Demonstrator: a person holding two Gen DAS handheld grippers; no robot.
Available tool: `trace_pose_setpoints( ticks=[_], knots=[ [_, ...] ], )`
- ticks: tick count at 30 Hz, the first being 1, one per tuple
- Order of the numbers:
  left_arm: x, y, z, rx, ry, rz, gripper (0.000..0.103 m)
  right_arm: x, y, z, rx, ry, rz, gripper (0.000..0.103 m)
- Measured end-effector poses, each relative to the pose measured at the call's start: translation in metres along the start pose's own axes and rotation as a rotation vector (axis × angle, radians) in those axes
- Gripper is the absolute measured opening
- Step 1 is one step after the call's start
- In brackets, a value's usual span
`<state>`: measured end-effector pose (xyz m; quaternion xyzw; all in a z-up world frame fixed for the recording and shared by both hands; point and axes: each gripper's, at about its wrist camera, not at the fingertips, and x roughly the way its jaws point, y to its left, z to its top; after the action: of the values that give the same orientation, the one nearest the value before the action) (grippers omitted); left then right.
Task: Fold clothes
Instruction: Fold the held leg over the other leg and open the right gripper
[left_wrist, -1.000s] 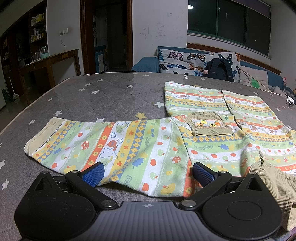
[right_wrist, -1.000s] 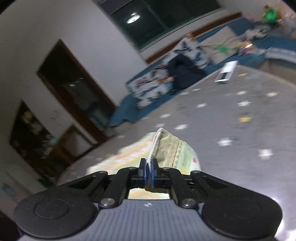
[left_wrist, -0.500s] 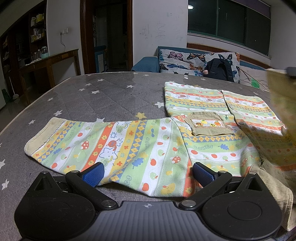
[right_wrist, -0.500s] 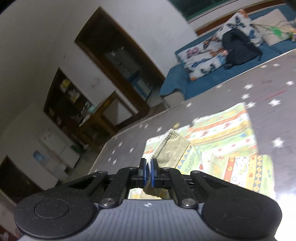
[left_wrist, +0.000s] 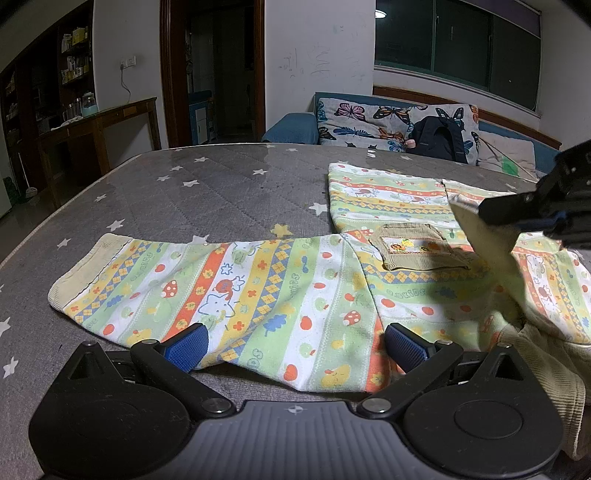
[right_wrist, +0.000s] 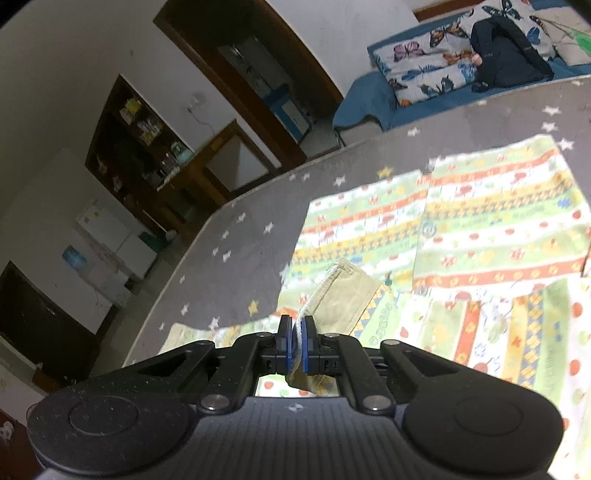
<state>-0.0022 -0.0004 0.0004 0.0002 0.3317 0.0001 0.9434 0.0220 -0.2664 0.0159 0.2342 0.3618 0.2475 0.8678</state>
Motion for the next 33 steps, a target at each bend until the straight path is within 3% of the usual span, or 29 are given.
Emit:
trace_pose_setpoints(
  ticks=[5, 9, 14, 21, 26, 33],
  knots=[
    [0.0, 0.0, 0.0, 0.0, 0.0, 0.0, 0.103, 0.0, 0.001, -0.004, -0.01, 0.018, 0.005, 0.01],
    [0.001, 0.0, 0.0, 0.0, 0.0, 0.0, 0.103, -0.017, 0.004, 0.0, -0.036, 0.003, 0.009, 0.023],
    [0.001, 0.0, 0.0, 0.0, 0.0, 0.0, 0.103, -0.047, 0.0, 0.009, -0.086, -0.025, -0.02, 0.025],
    [0.0, 0.0, 0.0, -0.001, 0.0, 0.0, 0.103, -0.089, -0.021, 0.008, -0.194, -0.069, -0.18, 0.025],
    [0.0, 0.0, 0.0, -0.003, 0.0, -0.004, 0.103, -0.112, -0.049, -0.002, -0.187, -0.077, -0.289, 0.025],
    [-0.009, -0.005, 0.013, 0.001, -0.035, -0.04, 0.103, -0.133, -0.086, -0.019, -0.131, -0.074, -0.362, 0.025]
  ],
)
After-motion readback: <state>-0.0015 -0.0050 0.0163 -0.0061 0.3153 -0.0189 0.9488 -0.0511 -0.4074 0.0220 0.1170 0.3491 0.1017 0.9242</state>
